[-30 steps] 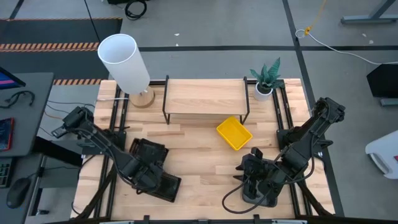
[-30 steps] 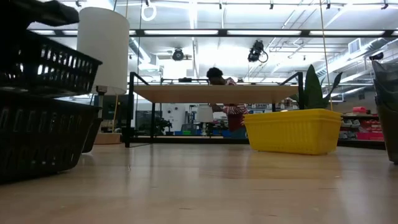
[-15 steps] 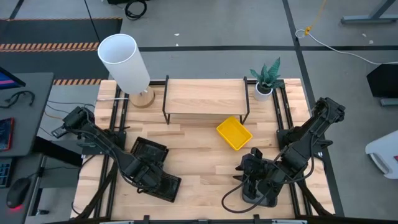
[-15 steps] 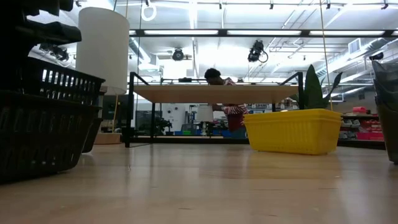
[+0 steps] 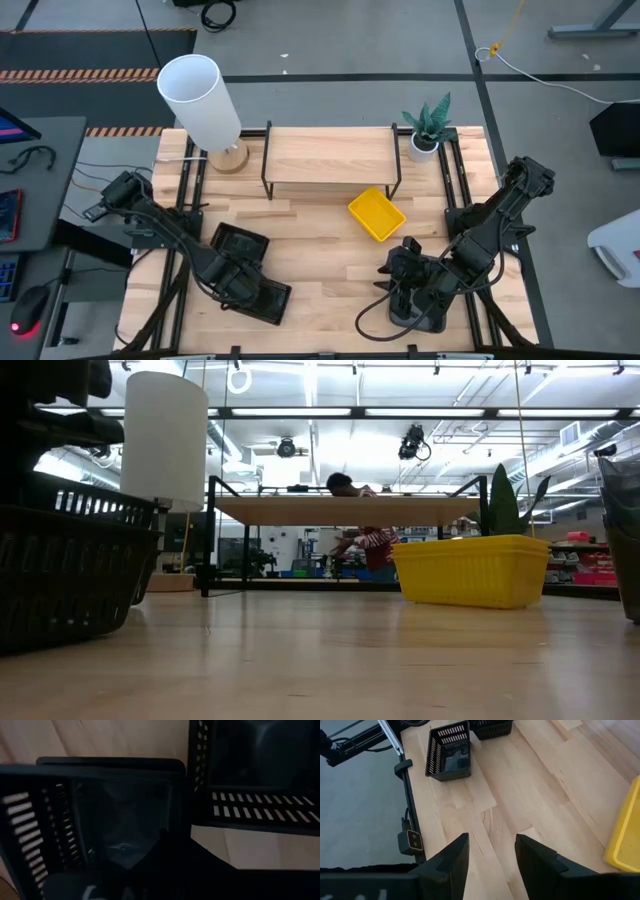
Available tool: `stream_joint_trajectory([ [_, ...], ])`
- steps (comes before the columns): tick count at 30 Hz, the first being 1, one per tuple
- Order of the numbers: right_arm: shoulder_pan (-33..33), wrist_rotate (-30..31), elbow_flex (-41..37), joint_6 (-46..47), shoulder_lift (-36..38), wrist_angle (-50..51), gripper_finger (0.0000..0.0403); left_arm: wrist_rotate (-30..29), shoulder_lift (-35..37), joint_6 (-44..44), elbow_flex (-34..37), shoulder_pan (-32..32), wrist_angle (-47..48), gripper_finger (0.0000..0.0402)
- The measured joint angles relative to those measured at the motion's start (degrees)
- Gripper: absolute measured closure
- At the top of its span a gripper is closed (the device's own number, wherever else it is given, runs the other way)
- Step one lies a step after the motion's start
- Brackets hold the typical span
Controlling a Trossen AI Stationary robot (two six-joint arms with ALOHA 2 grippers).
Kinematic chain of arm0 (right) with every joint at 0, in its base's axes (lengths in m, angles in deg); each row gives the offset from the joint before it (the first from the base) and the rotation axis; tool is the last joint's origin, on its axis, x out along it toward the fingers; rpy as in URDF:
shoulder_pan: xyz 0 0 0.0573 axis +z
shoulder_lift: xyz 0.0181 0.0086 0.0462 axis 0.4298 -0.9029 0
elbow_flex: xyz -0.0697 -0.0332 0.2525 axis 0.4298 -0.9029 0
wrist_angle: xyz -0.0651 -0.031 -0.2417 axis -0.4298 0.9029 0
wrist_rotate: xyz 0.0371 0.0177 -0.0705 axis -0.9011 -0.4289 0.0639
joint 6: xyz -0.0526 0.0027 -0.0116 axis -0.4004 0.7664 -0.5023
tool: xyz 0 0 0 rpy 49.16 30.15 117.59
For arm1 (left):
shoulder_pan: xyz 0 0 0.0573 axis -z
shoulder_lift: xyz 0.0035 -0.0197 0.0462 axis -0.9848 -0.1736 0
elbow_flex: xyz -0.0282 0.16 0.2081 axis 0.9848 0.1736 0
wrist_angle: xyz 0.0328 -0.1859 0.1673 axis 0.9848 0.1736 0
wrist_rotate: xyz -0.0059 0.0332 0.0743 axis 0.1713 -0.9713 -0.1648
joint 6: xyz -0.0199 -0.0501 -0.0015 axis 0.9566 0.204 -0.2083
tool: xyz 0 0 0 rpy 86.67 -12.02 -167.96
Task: Stack baskets on shelf by color
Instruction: Stack the bottom left black bin on top of the top black bin, then stack the bottom black bin on top of the top black bin
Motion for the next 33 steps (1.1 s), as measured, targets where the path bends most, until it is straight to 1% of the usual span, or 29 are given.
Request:
stream_joint_trajectory([
  [4,0.00,0.00,0.00,-0.05,0.00,-0.30,0.0238,-0.10,0.00,0.29,0.00,-0.07,-0.10,0.0392],
  [6,0.00,0.00,0.00,-0.23,0.00,-0.31,0.0238,-0.45,0.00,2.19,0.00,-0.12,-0.16,0.0385],
  [12,0.00,0.00,0.00,-0.70,0.00,-0.34,0.0238,-0.94,0.00,10.59,0.00,-0.11,-0.02,0.0338],
  [15,0.00,0.00,0.00,-0.72,0.00,-0.34,0.0238,-0.48,0.00,12.36,0.00,-0.11,-0.04,0.0308],
  [17,0.00,0.00,0.00,-0.79,0.00,-0.34,0.0238,1.46,0.00,12.49,0.00,-0.11,-0.01,0.0288],
  [21,0.00,0.00,0.00,-1.23,0.00,-0.36,0.0238,8.11,0.00,13.78,-1.56,-0.11,-0.10,0.0261],
  [23,0.00,0.00,0.00,-1.44,0.00,-0.36,0.0238,8.83,0.00,13.78,-3.05,-0.01,-0.19,0.0255],
  [27,0.00,0.00,0.00,-1.84,0.00,-0.38,0.0239,6.70,0.00,12.28,-5.37,0.63,-4.03,0.0257],
  [30,-0.01,0.10,0.00,-1.94,0.00,-0.38,0.0239,4.71,0.00,12.08,-5.40,0.59,-10.04,0.0262],
  [33,-0.36,0.00,0.00,-2.09,0.00,-0.43,0.0239,1.47,-0.57,11.21,-5.42,0.05,-15.89,0.0268],
])
